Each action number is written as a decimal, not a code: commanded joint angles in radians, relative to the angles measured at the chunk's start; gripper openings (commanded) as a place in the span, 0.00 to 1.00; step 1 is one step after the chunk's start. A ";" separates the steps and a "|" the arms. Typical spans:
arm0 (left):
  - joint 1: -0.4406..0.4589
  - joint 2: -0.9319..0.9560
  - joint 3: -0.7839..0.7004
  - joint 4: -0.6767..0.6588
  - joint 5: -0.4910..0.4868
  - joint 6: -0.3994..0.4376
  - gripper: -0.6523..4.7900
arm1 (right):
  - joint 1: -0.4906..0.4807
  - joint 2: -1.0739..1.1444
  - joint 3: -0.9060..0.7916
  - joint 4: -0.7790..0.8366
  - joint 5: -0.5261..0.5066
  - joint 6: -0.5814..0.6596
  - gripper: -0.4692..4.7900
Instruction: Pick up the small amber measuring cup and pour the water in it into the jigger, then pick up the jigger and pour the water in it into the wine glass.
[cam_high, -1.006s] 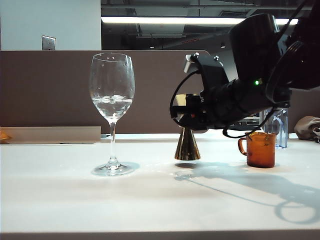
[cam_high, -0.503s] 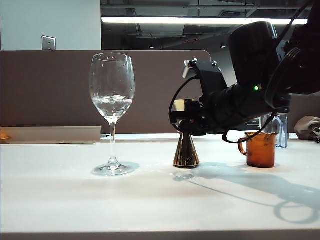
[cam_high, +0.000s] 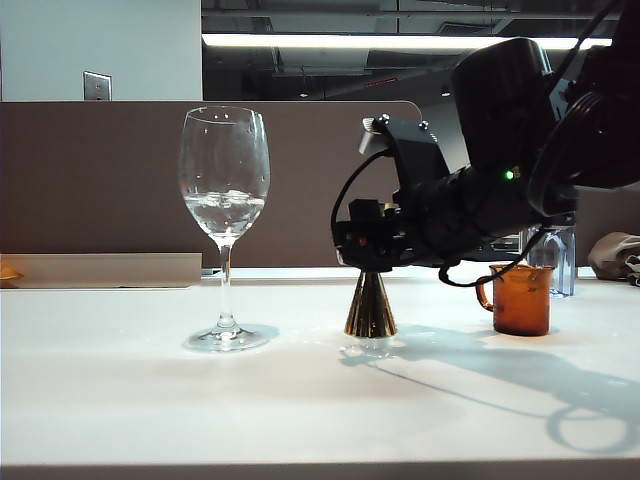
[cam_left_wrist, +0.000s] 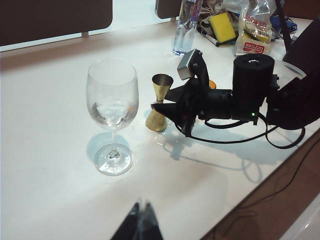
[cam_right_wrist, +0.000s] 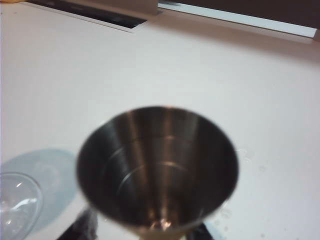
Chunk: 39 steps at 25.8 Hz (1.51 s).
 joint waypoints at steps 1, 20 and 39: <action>-0.001 0.000 0.004 0.008 0.003 0.004 0.12 | 0.012 -0.020 -0.036 0.029 0.041 0.001 0.57; -0.001 0.000 0.004 0.008 0.003 0.004 0.12 | 0.011 -0.484 -0.378 0.006 0.229 0.000 0.06; -0.001 0.000 0.004 0.008 0.003 0.004 0.12 | -0.080 -0.873 -0.519 -0.272 0.261 -0.010 0.09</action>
